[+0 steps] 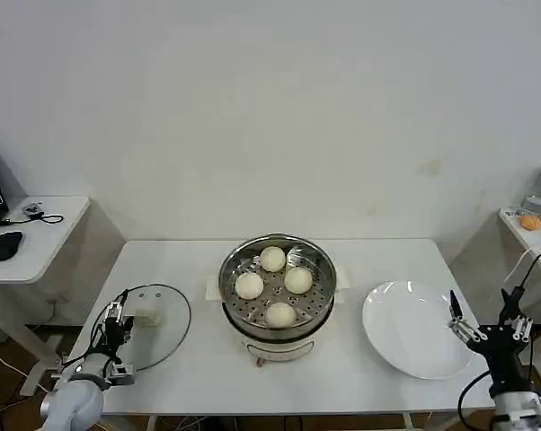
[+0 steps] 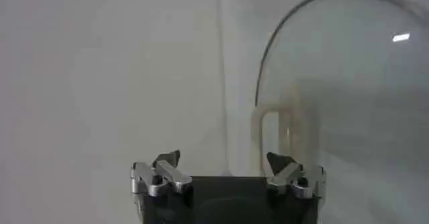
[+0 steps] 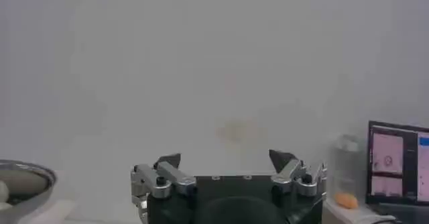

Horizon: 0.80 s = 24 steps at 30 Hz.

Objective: Take steamed baozi put them in steamer then cover it.

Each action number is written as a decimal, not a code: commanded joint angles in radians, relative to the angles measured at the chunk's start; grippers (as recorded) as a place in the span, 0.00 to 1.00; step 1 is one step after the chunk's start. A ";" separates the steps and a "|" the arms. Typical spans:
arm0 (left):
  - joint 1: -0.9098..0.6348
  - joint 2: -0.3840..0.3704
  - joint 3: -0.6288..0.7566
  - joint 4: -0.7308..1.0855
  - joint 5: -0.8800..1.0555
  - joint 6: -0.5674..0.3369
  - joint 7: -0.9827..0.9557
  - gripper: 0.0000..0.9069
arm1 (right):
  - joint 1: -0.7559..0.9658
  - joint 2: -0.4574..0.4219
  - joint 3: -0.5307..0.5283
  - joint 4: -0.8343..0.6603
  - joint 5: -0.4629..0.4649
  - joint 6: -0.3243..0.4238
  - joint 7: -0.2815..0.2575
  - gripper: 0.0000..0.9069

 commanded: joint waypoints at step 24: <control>-0.068 -0.025 0.015 0.082 0.011 -0.038 -0.026 0.00 | -0.016 0.004 -0.032 0.000 -0.018 0.015 0.004 1.00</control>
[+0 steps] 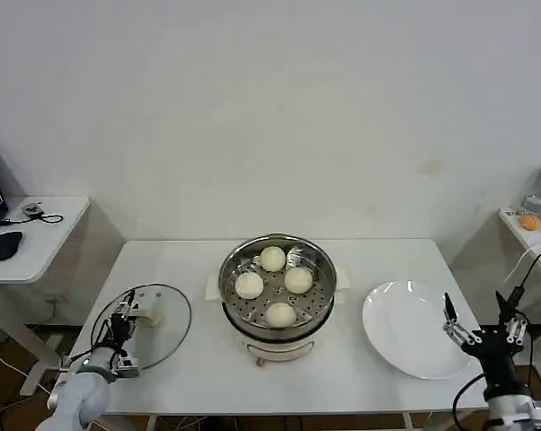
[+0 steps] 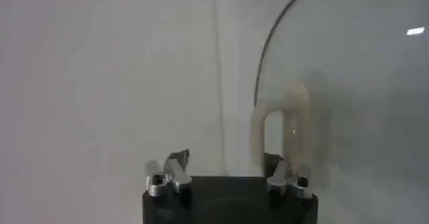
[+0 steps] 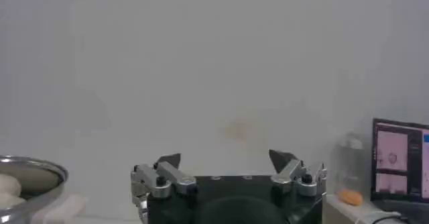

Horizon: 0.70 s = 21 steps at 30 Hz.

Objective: Take steamed baozi put them in steamer then cover it.

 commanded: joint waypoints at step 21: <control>0.125 0.014 -0.128 -0.452 -0.008 0.191 -0.034 0.00 | 0.010 -0.035 -0.038 -0.031 -0.027 -0.002 -0.008 1.00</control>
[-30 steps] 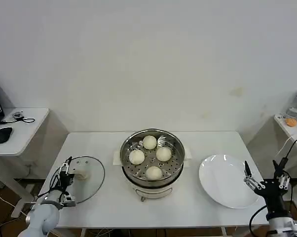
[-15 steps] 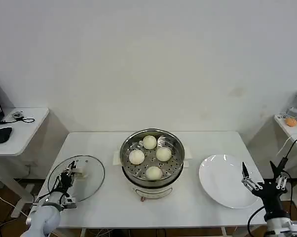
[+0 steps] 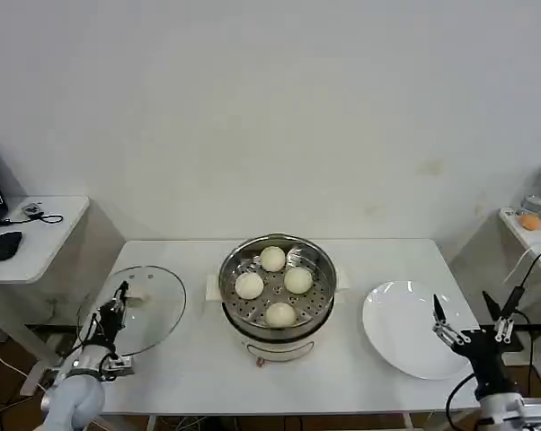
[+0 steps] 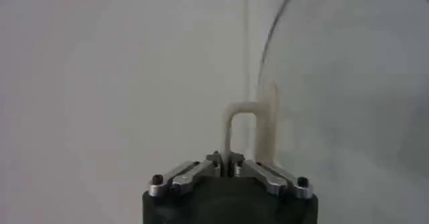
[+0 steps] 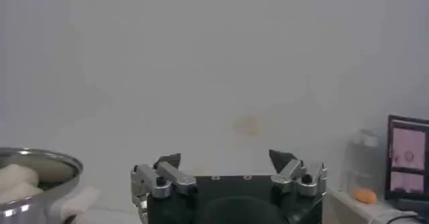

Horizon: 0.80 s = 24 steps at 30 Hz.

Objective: Take steamed baozi put them in steamer then cover it.

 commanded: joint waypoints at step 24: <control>-0.168 -0.017 0.310 -0.489 0.092 0.559 0.436 0.00 | 0.069 0.099 -0.143 -0.069 -0.181 -0.005 -0.017 1.00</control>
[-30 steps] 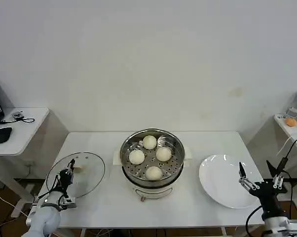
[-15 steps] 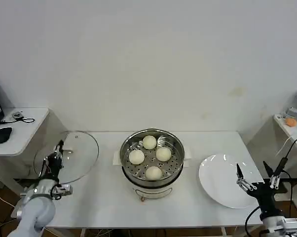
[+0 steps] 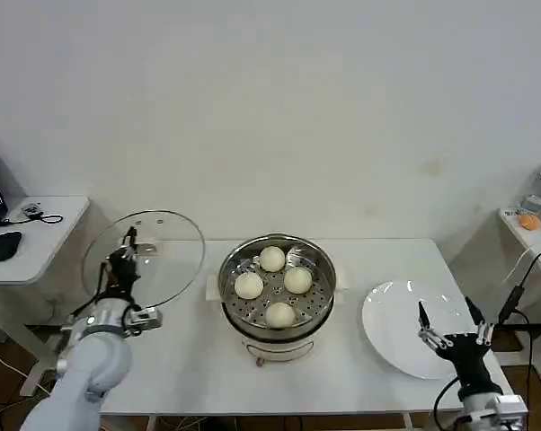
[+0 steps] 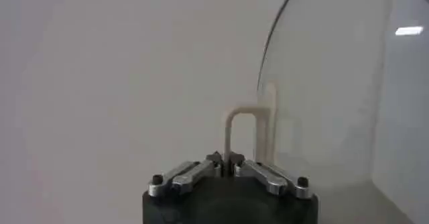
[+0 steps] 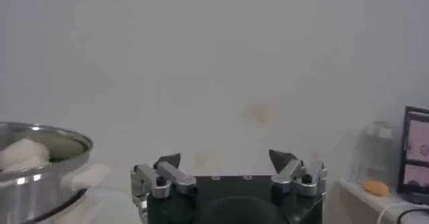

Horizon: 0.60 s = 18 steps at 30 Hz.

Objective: Take steamed baozi put them in steamer then cover it.

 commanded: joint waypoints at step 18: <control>-0.147 -0.356 0.308 0.017 0.316 0.119 0.204 0.00 | 0.022 0.118 -0.128 -0.006 -0.174 -0.002 0.004 1.00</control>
